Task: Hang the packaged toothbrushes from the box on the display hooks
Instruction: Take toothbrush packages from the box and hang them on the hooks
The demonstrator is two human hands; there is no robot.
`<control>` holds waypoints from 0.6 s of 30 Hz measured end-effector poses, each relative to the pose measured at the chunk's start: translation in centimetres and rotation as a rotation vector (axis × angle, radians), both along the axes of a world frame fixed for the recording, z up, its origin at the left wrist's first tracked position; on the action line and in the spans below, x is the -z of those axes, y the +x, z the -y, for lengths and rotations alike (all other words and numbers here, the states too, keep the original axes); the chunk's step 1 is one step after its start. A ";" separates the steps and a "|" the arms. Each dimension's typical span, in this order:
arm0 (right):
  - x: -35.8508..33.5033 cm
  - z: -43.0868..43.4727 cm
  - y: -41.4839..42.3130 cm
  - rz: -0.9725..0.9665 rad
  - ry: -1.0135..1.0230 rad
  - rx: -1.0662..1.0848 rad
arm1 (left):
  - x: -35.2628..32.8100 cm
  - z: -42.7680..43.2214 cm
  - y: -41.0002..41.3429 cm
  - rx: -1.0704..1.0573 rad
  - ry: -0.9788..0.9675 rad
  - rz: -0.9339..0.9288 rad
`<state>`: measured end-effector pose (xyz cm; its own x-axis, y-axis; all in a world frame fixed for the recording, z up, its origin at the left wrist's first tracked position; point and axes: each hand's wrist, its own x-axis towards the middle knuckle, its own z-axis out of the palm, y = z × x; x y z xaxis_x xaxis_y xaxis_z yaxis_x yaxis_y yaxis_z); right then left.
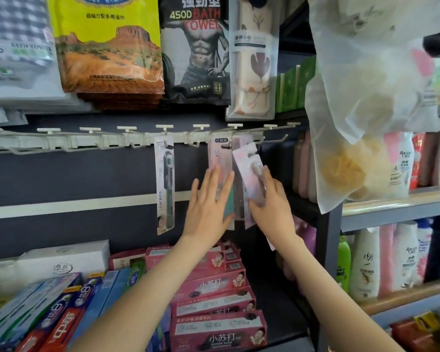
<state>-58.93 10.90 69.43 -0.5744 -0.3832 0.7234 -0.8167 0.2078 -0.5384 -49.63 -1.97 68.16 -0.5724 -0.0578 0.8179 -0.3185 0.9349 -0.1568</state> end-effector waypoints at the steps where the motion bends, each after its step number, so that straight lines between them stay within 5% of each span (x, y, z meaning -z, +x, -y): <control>1: -0.1 0.2 -0.4 -0.030 0.048 0.021 | -0.3 0.4 -0.5 -0.029 -0.011 0.019; 18: -2.1 6.5 -4.5 0.003 0.110 0.169 | -1.5 4.7 -4.1 -0.274 -0.056 0.186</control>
<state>-63.46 4.40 71.56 -0.6397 -0.3574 0.6805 -0.7633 0.3996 -0.5077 -53.73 -6.67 69.65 -0.6815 -0.1882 0.7072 -0.5180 0.8067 -0.2845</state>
